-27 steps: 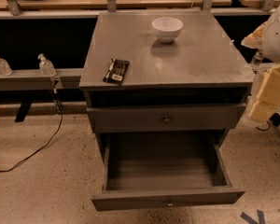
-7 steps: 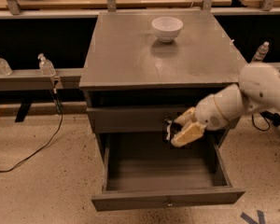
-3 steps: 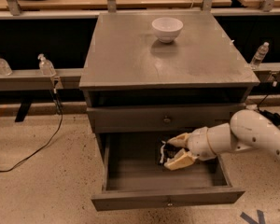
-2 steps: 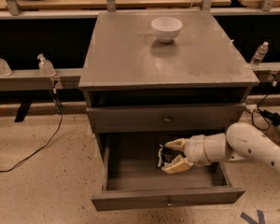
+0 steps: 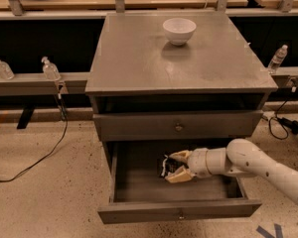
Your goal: Place rxbar chocolate into middle drawer
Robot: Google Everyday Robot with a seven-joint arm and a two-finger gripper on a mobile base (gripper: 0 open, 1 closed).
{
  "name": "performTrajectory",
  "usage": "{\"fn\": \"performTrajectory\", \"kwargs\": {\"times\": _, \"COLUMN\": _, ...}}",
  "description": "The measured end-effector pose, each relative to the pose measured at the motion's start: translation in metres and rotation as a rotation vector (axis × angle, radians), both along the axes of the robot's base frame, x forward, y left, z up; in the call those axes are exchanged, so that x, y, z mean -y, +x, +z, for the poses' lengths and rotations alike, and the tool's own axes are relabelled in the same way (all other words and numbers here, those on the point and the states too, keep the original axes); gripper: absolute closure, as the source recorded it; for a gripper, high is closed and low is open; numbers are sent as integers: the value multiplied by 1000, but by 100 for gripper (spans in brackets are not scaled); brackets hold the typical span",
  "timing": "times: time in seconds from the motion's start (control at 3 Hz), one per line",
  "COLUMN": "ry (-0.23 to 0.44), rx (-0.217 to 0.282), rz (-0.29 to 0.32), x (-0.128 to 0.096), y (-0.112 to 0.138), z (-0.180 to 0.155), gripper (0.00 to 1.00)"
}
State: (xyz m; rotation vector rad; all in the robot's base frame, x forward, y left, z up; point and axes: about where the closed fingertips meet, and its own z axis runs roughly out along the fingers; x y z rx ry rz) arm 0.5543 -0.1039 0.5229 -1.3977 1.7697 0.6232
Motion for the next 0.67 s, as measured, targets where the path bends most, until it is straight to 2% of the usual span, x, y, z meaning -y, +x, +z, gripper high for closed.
{"fn": "performTrajectory", "kwargs": {"times": 0.33, "ry": 27, "rx": -60, "rz": -28, "x": -3, "y": 14, "z": -40, "gripper": 100}}
{"fn": "performTrajectory", "kwargs": {"times": 0.67, "ry": 37, "rx": -95, "rz": -47, "x": -3, "y": 18, "z": -59, "gripper": 100}}
